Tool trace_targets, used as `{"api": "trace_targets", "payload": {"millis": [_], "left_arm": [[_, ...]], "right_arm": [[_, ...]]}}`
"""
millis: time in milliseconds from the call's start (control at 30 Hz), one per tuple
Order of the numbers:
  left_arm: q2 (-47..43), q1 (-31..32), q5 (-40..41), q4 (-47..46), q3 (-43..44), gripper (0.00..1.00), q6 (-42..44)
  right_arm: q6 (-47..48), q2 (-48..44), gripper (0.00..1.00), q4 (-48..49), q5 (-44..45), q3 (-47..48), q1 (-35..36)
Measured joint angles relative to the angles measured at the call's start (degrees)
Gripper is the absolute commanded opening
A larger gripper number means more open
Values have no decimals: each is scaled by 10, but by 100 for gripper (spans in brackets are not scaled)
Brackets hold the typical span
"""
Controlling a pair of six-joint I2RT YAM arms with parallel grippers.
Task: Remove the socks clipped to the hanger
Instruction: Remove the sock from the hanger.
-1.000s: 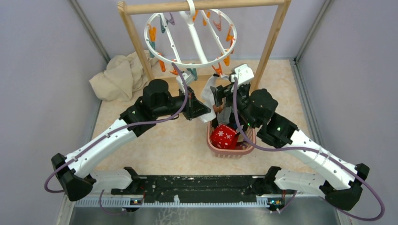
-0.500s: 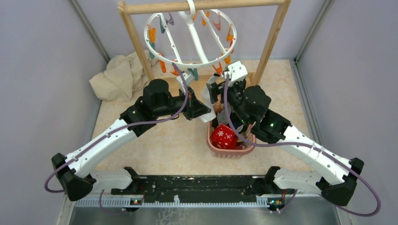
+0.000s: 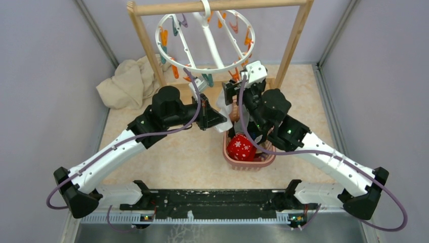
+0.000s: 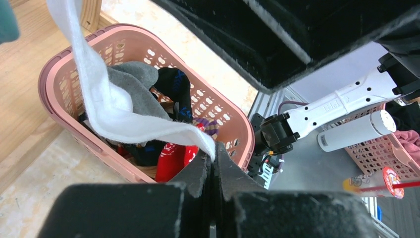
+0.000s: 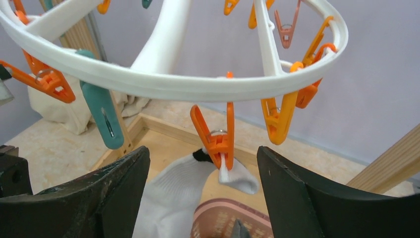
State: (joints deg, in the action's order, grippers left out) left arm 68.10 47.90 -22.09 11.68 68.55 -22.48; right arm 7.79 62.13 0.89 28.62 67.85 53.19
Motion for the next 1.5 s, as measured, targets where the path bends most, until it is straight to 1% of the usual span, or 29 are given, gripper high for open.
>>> {"api": "trace_targets", "payload": {"millis": [333,567,700,933,1300,1500], "left_arm": [[-31,0,0,9,0,0,-3],[-41,0,0,13,0,0,-3],[-43,0,0,16,0,1,-3],[-45,0,0,21,0,1,-3],[-44,0,0,30,7,1,-3],[-39,0,-1,35,16,1,-2]], "right_arm": [[-26,30,80,-5,-62,57,-59],[-34,58,79,-13,-89,77,-60],[-36,69,76,-20,-97,78,-60],[-34,78,72,-24,-97,83,-60],[-25,79,71,-4,-93,83,-60],[-21,86,60,5,-93,83,-60]]}}
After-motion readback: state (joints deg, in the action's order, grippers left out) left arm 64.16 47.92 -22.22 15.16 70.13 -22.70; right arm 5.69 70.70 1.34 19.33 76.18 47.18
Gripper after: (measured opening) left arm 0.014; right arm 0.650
